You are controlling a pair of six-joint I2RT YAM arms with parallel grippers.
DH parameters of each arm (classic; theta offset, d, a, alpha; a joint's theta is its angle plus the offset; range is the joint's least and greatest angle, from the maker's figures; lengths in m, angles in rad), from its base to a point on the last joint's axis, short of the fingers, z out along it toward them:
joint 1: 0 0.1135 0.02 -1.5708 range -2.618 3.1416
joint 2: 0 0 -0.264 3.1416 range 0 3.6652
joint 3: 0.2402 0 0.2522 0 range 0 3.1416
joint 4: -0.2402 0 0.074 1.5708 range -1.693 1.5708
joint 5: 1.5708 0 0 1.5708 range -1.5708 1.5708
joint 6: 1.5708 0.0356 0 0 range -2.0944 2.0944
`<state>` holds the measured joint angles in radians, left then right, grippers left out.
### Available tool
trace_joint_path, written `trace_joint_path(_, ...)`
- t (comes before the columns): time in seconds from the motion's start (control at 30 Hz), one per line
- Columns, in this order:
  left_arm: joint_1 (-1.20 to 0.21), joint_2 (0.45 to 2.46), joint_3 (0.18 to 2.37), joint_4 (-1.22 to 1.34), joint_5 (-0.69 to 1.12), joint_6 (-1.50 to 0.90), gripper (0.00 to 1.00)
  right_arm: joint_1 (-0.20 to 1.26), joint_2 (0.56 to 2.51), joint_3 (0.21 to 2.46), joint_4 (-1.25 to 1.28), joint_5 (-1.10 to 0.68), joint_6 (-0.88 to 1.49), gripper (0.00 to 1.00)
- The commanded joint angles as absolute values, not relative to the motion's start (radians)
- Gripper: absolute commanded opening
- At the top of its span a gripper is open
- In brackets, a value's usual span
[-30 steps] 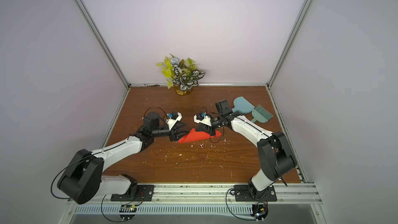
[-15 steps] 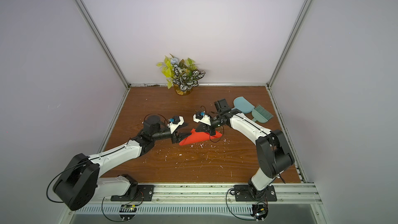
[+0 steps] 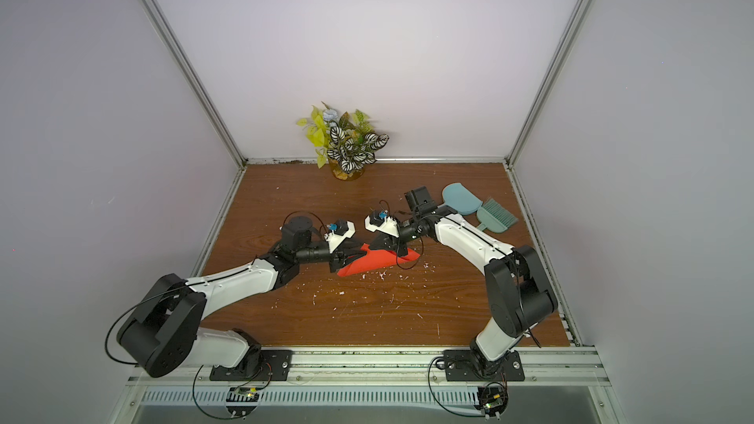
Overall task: Fold the square paper diagonally
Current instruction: Fold the paper at the center of the board.
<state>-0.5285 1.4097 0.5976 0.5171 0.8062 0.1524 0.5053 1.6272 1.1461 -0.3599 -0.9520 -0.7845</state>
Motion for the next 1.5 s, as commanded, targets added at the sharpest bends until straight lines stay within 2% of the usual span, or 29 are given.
trace_joint_path(0.0, -0.542, 1.428, 0.633, 0.532, 0.830, 0.147, 0.32, 0.512, 1.619, 1.189, -0.365, -0.999, -0.775, 0.00)
trace_joint_path(0.23, -0.554, 1.458, 0.644, 0.534, 0.836, 0.133, 0.20, 0.515, 1.624, 1.198, -0.369, -1.006, -0.775, 0.00)
trace_joint_path(0.4, -0.555, 1.462, 0.653, 0.516, 0.827, 0.127, 0.02, 0.514, 1.623, 1.203, -0.366, -1.001, -0.763, 0.00)
trace_joint_path(0.43, -0.555, 1.460, 0.655, 0.513, 0.823, 0.124, 0.01, 0.513, 1.621, 1.208, -0.367, -0.991, -0.754, 0.00)
trace_joint_path(0.47, -0.556, 1.457, 0.657, 0.509, 0.819, 0.112, 0.01, 0.512, 1.615, 1.215, -0.365, -0.973, -0.737, 0.00)
trace_joint_path(0.63, -0.557, 1.464, 0.685, 0.468, 0.788, -0.017, 0.01, 0.464, 1.551, 1.236, -0.271, -0.849, -0.504, 0.23)
trace_joint_path(0.73, -0.556, 1.495, 0.689, 0.525, 0.775, -0.214, 0.01, 0.393, 1.481, 1.190, -0.165, -0.799, -0.306, 0.30)
trace_joint_path(0.87, -0.560, 1.556, 0.690, 0.635, 0.771, -0.458, 0.01, 0.308, 1.347, 1.045, 0.008, -0.696, -0.060, 0.39)
trace_joint_path(0.97, -0.580, 1.605, 0.694, 0.746, 0.756, -0.567, 0.01, 0.264, 1.247, 0.915, 0.117, -0.617, 0.085, 0.50)
trace_joint_path(1.07, -0.602, 1.693, 0.719, 0.891, 0.758, -0.697, 0.01, 0.221, 1.177, 0.803, 0.196, -0.610, 0.197, 0.58)
trace_joint_path(1.17, -0.603, 1.791, 0.752, 0.993, 0.745, -0.803, 0.01, 0.200, 1.148, 0.735, 0.236, -0.626, 0.274, 0.60)
trace_joint_path(1.3, -0.572, 1.883, 0.755, 1.002, 0.672, -0.808, 0.01, 0.201, 1.167, 0.683, 0.305, -0.698, 0.401, 0.58)
trace_joint_path(1.47, -0.516, 1.885, 0.727, 0.866, 0.549, -0.672, 0.01, 0.246, 1.236, 0.665, 0.297, -0.696, 0.486, 0.55)
